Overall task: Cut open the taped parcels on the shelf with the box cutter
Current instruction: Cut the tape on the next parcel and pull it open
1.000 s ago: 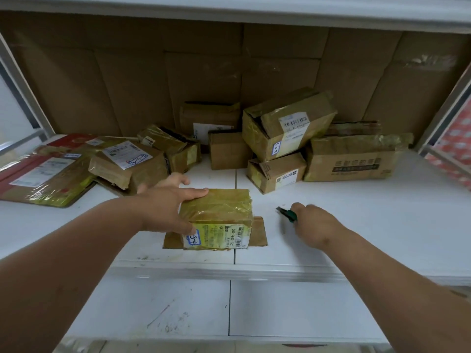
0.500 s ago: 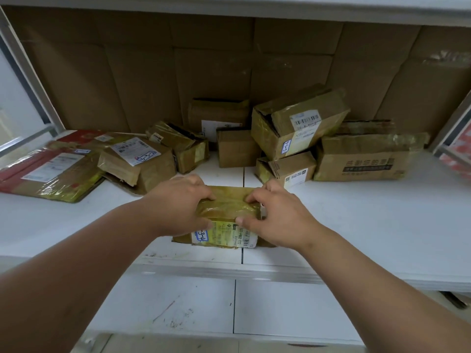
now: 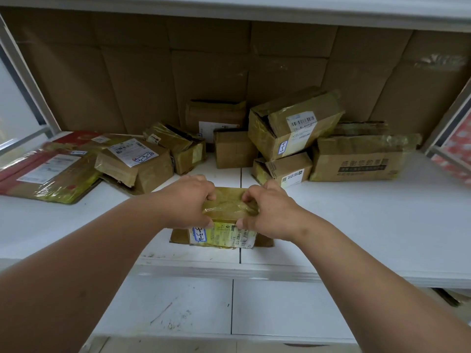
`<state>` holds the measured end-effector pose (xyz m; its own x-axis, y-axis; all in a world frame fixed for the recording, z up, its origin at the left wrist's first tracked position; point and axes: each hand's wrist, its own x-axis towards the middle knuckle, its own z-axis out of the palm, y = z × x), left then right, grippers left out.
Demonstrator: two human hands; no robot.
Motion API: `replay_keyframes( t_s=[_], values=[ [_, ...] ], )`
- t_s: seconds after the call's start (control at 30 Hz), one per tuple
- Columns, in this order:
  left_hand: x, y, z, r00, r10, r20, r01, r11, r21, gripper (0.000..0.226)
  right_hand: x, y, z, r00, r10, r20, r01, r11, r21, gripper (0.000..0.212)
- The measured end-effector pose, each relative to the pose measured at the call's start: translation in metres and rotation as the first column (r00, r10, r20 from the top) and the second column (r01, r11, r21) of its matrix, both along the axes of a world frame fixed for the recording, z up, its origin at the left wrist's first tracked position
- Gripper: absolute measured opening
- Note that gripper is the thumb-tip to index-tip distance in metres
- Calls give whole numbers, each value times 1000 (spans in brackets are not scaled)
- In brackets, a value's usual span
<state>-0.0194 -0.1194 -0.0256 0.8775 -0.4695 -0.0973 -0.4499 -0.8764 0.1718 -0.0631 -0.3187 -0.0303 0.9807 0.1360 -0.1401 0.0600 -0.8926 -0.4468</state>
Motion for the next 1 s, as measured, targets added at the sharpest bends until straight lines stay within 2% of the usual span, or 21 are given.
replay_keyframes(
  t_s=[0.1,0.27,0.33,0.37,0.43,0.5,0.57,0.6,0.67,0.73,0.8,0.87,1.0],
  values=[
    [0,-3,1,999,32,1,-32,999,-25,46,1,-3,0,1000,-7,6,7,1000,13,55],
    [-20,0,-7,960,-53,276,54,999,3,24,-1,-9,-2,993,44,108,-43,999,-9,35],
    [-27,6,-20,928,-101,359,96,995,33,20,-4,-17,-4,994,57,92,-63,996,68,31],
    [-29,9,-26,921,-130,366,121,991,49,27,-5,-20,-2,998,37,53,-45,986,161,30],
    [-33,13,-30,947,-155,282,164,986,-11,47,-6,-22,2,1000,8,-16,-3,951,310,26],
    [-36,13,-20,985,-137,101,149,981,-126,59,-4,-19,7,999,7,-51,12,933,359,24],
    [-35,12,-9,995,-54,-81,27,953,-301,60,-2,-15,14,997,-16,-78,48,905,424,29],
    [-33,12,-6,989,-1,-150,-58,920,-388,52,0,-13,16,996,-40,-84,73,897,436,30],
    [-30,9,-1,974,71,-216,-167,867,-470,31,7,-10,15,994,-102,-41,110,931,347,28],
    [-26,5,0,975,100,-199,-181,875,-448,17,14,-6,8,993,-111,28,105,981,163,35],
    [-24,3,-1,978,112,-176,-173,905,-389,22,17,1,-1,994,-93,51,91,995,34,54],
    [-24,4,-2,969,121,-215,-195,907,-372,34,21,4,-8,990,-115,78,116,993,-4,65],
    [-20,9,-7,942,89,-323,-243,844,-477,42,26,5,-14,986,-119,114,117,993,21,56]
  ],
)
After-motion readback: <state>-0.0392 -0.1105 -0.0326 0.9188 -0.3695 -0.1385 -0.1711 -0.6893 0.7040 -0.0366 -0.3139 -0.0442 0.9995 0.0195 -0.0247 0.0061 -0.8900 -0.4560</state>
